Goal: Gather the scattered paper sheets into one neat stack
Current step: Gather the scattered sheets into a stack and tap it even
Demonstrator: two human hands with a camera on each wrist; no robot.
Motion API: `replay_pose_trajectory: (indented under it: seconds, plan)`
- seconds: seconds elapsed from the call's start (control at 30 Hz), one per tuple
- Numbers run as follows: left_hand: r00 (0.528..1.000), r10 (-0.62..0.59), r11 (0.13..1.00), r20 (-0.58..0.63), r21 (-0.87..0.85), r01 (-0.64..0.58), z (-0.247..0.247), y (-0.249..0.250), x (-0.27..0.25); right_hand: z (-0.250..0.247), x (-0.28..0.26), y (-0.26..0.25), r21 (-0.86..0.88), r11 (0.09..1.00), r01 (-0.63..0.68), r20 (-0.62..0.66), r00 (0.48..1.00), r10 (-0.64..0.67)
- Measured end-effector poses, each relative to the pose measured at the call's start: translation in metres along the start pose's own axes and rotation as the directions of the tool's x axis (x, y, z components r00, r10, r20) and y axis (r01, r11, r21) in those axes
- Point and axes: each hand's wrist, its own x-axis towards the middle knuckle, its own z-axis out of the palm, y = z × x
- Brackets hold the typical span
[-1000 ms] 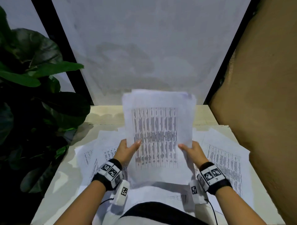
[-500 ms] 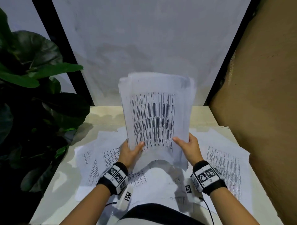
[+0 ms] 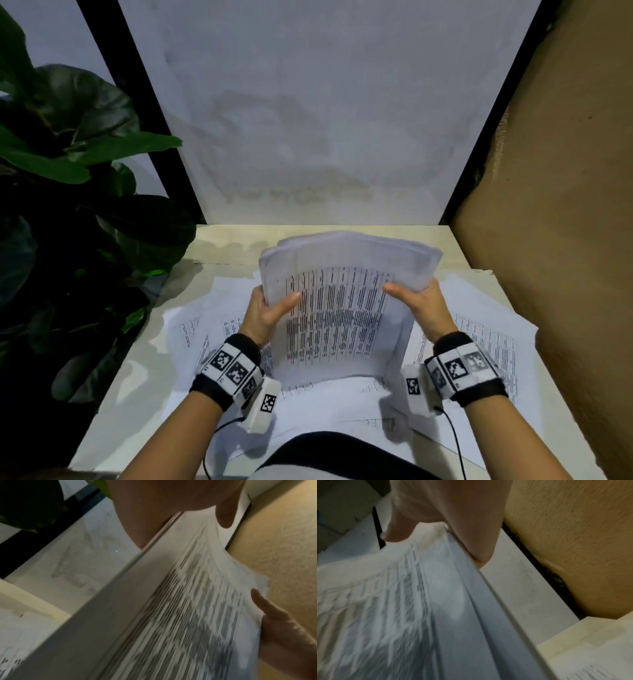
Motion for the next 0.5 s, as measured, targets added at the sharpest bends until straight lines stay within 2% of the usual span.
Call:
replay_pose_trajectory:
  seconds: [0.1,0.27,0.33,0.43,0.5]
  plan:
    - [0.995,-0.002,1.0,0.104,0.003,0.002,0.0,0.009,-0.001,-0.008,0.004,-0.007,-0.087,0.995,-0.039,0.09,0.995,0.046]
    - [0.974,-0.163,0.986,0.156,-0.003,0.165,-0.002,-0.002,-0.003,-0.008,0.003,0.004,-0.134,0.983,-0.122,0.044,0.991,0.129]
    - [0.974,-0.188,0.982,0.129,0.026,0.186,0.003,-0.001,-0.004,-0.001,0.001,0.01,-0.15,0.981,-0.126,0.021,0.991,0.131]
    - [0.986,-0.166,0.983,-0.025,-0.079,0.163,0.002,0.011,0.0,0.012,-0.002,-0.001,-0.102,0.994,-0.049,-0.048,0.998,0.044]
    - [0.99,-0.121,0.985,-0.07,-0.128,0.111,-0.003,0.019,0.003,0.014,-0.001,-0.01,-0.059,0.998,0.024,-0.052,0.998,-0.027]
